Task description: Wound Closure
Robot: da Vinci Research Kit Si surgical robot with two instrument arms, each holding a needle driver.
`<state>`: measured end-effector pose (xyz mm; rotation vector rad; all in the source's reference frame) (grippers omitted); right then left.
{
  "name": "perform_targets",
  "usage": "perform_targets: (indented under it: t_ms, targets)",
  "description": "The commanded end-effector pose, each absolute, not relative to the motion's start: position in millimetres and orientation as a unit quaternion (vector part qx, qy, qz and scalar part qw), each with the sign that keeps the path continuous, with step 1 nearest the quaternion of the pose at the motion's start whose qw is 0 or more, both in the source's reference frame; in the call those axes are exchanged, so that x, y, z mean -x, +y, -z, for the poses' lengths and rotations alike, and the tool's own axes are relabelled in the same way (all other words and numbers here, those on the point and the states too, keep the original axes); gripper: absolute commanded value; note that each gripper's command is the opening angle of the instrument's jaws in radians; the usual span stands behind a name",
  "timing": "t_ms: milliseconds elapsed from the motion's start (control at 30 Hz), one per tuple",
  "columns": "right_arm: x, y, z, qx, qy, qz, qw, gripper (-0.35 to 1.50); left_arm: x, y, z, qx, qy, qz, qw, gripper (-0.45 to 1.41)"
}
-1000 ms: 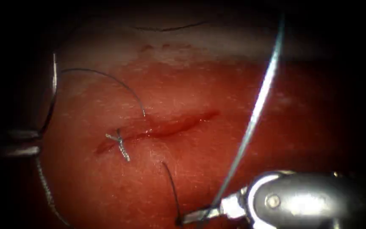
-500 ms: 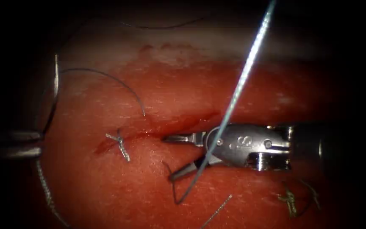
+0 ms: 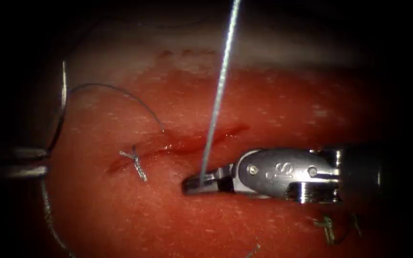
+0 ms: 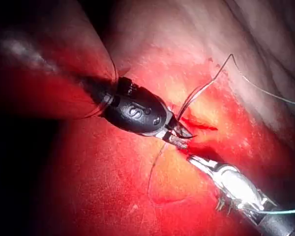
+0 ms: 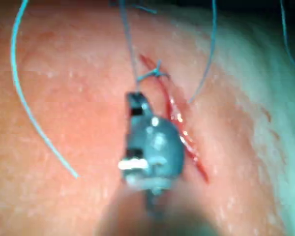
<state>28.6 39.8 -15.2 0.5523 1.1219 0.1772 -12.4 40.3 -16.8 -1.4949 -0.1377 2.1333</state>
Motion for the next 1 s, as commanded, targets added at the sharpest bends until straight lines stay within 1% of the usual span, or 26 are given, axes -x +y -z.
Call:
perform_targets:
  t_ms: [33,467,533,567,600,633,667,733,800,833,867,900,1000]
  targets:
    - [-29.2,38.9,16.3,-0.271,0.527,-0.075,0.802,-0.35,12.9,39.6,16.1,0.553,-0.052,-0.788,0.264,-0.35]
    - [-28.1,35.0,25.6,-0.350,0.550,0.014,0.758,-0.35,13.0,39.5,15.9,0.555,-0.053,-0.788,0.262,-0.35]
    - [-28.2,35.3,25.7,-0.327,0.562,0.026,0.759,0.32,13.0,39.5,15.9,0.555,-0.053,-0.788,0.262,-0.35]
    - [-28.1,35.6,25.1,-0.299,0.565,0.020,0.769,0.93,13.0,39.5,15.9,0.555,-0.053,-0.788,0.262,-0.35]
    - [-28.0,35.9,24.6,-0.290,0.565,0.012,0.772,1.03,13.0,39.5,15.9,0.555,-0.053,-0.788,0.262,-0.35]
    - [-27.9,36.3,23.9,-0.279,0.563,0.003,0.778,1.08,13.0,39.5,15.9,0.555,-0.053,-0.788,0.262,-0.35]
    - [-27.8,37.1,22.5,-0.261,0.561,-0.011,0.786,1.11,13.0,39.5,15.9,0.555,-0.053,-0.788,0.262,-0.35]
    - [-28.1,38.5,20.4,-0.230,0.566,-0.043,0.791,1.11,13.0,39.5,15.9,0.555,-0.053,-0.788,0.262,-0.35]
    - [-28.7,40.0,17.9,-0.203,0.579,-0.075,0.786,1.26,13.0,39.5,15.9,0.555,-0.053,-0.788,0.262,-0.35]
    - [-29.2,40.8,15.5,-0.180,0.581,-0.098,0.788,1.40,13.0,39.5,15.9,0.555,-0.053,-0.788,0.262,-0.35]
    - [-29.2,40.8,15.5,-0.180,0.581,-0.098,0.788,1.40,13.0,39.5,15.9,0.555,-0.053,-0.788,0.262,-0.35]
    - [-29.6,40.9,13.0,-0.157,0.573,-0.116,0.796,1.45,13.0,39.5,15.9,0.555,-0.053,-0.788,0.262,-0.35]
    - [-29.7,40.3,9.8,-0.136,0.563,-0.127,0.806,1.45,13.0,39.5,15.9,0.555,-0.053,-0.788,0.262,-0.35]
